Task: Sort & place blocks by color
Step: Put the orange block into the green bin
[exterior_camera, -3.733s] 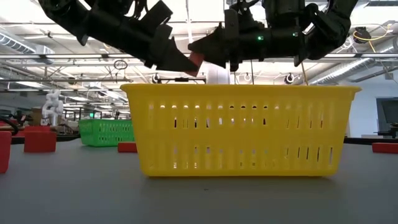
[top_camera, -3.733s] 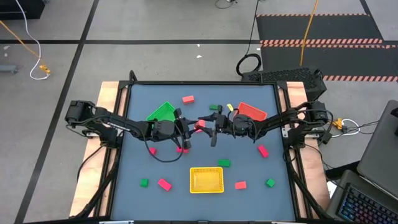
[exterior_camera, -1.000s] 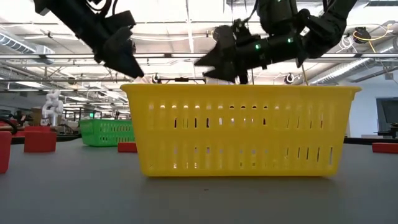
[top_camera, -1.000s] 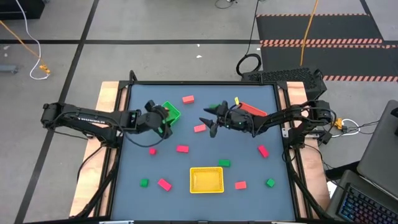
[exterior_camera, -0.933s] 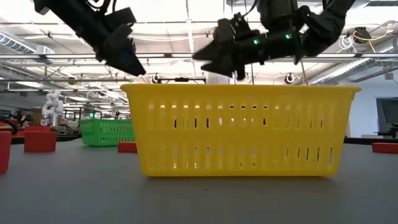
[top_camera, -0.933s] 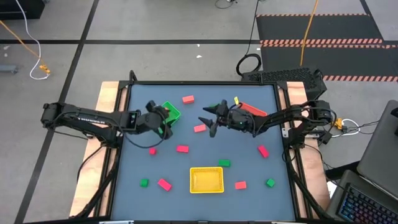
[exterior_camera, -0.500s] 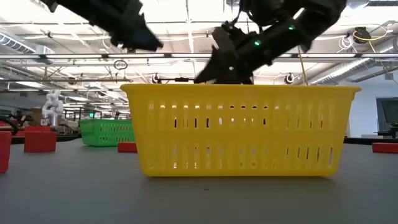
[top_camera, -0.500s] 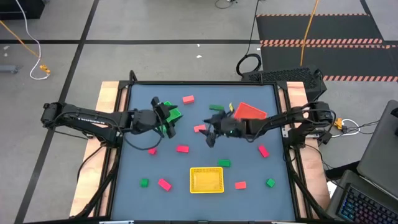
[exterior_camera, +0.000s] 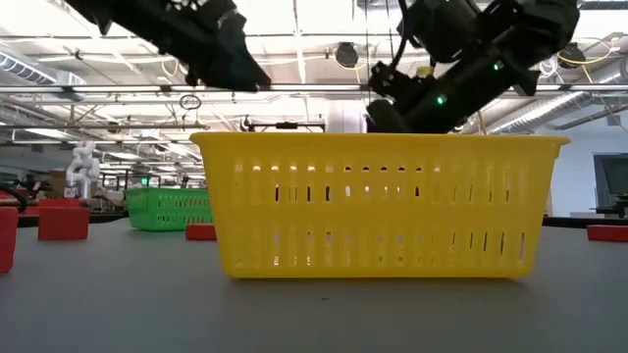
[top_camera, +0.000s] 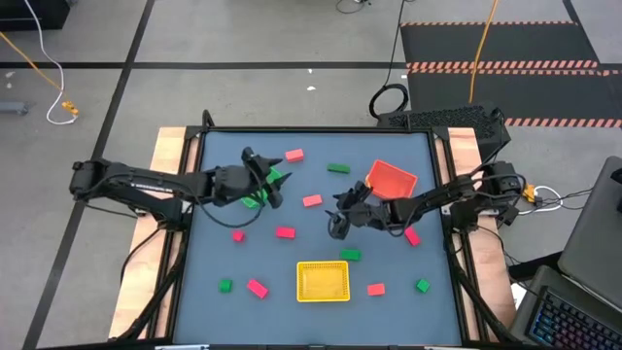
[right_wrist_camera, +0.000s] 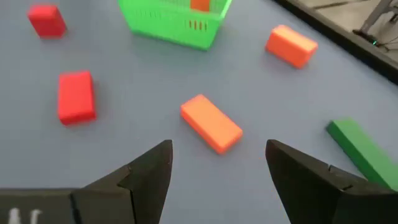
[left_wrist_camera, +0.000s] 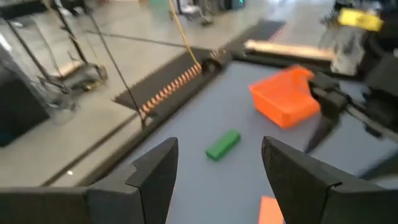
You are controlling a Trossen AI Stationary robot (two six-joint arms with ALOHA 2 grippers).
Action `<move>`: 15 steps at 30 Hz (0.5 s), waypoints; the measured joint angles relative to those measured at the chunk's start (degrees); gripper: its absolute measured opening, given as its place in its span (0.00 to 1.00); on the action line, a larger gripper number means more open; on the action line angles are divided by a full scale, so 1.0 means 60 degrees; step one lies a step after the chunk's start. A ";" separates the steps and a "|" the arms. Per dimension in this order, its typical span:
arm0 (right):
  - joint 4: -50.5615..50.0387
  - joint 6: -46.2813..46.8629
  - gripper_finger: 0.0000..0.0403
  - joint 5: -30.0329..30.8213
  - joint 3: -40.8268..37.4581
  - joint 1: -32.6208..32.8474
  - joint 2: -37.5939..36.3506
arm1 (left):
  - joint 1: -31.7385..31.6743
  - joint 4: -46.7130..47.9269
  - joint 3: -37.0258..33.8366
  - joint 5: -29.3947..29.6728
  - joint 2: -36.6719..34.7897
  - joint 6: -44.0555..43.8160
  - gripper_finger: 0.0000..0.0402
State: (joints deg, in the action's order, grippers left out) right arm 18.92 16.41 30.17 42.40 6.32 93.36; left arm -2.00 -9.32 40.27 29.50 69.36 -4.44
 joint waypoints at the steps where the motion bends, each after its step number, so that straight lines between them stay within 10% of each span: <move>1: 0.0016 -0.0101 0.63 0.0047 -0.0044 -0.0034 0.0000 | 0.0000 -0.0069 0.0000 -0.0156 0.0230 -0.0004 0.58; 10: 0.1218 -0.1888 0.63 -0.0013 -0.0140 -0.0491 -0.0087 | -0.0073 -0.1917 0.0053 -0.1215 0.2204 0.0658 0.58; 15: 0.0609 -0.1921 0.63 -0.0021 -0.0141 -0.0556 -0.0527 | -0.0473 0.0006 0.1040 -0.2388 0.2802 0.0327 0.58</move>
State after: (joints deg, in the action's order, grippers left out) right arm 22.57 4.88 30.04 41.55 2.98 90.20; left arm -4.84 -9.28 46.51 15.17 86.18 -2.48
